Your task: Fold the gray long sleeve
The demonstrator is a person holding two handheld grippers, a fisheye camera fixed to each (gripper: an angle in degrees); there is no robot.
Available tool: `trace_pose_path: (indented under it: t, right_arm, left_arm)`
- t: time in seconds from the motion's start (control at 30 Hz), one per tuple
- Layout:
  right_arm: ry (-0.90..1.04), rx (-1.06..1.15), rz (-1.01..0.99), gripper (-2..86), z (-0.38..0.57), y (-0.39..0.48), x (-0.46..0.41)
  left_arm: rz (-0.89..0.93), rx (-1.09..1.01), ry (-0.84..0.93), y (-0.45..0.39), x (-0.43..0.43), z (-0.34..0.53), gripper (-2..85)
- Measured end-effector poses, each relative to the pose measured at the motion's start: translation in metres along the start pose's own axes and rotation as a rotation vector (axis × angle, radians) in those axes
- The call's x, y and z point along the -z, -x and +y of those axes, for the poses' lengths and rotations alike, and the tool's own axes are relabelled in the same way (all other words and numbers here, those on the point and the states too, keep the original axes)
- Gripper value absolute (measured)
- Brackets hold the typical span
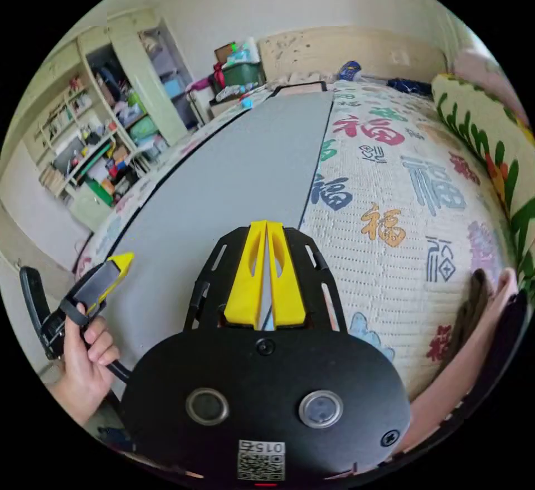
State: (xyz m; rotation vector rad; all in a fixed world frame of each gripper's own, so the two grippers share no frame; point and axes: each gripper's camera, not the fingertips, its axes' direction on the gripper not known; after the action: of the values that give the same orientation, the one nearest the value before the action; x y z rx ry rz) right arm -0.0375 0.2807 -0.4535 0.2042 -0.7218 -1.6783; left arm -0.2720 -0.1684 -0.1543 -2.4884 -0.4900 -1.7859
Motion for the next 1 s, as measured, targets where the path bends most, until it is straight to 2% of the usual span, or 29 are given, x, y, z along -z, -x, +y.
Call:
trace_pose_path:
  t: [0.07,0.17,0.27,0.4,0.5,0.6,0.67,0.7,0.77,0.8,0.87,1.0]
  right_arm:
    - [0.094,0.149,0.024,-1.0,0.0,0.047,0.014]
    - [0.285,0.211,-0.009,-1.0,0.012,0.09,0.017]
    - [0.431,0.244,0.051,-1.0,0.028,0.128,0.018]
    - [0.549,0.227,0.081,-1.0,0.03,0.171,0.02]
    - [0.603,0.251,-0.005,-1.0,0.018,0.215,0.02]
    - [0.666,0.271,-0.025,-1.0,0.005,0.267,0.008]
    - [0.709,0.273,-0.056,-1.0,-0.002,0.313,-0.008]
    - [0.723,0.271,-0.066,-1.0,-0.003,0.325,-0.014]
    - [0.766,0.269,-0.119,-0.9,-0.006,0.373,-0.034]
    - [0.775,0.273,-0.136,-0.9,-0.006,0.386,-0.039]
    - [0.816,0.307,-0.187,-0.8,-0.007,0.435,-0.057]
    - [0.87,0.387,-0.244,-0.7,-0.013,0.495,-0.075]
  left_arm:
    - [0.201,0.077,0.025,0.04,0.03,0.005,-0.5]
    - [0.343,0.262,0.108,0.098,0.033,0.01,-0.4]
    - [0.451,0.361,0.176,0.14,0.027,0.018,-0.3]
    - [0.472,0.407,0.17,0.175,0.047,0.011,0.1]
    - [0.452,0.389,0.122,0.208,0.096,-0.009,1.7]
    - [0.3,0.337,0.082,0.254,0.189,-0.038,8.8]
    - [-0.034,0.249,0.003,0.304,0.287,-0.055,13.7]
    - [-0.136,0.232,-0.009,0.319,0.31,-0.057,14.7]
    - [-0.547,0.252,0.02,0.4,0.386,-0.063,16.1]
    - [-0.619,0.275,0.043,0.424,0.401,-0.062,16.3]
    - [-0.768,0.441,0.183,0.527,0.443,-0.06,18.0]
    - [-0.94,0.538,0.309,0.625,0.471,-0.059,18.4]
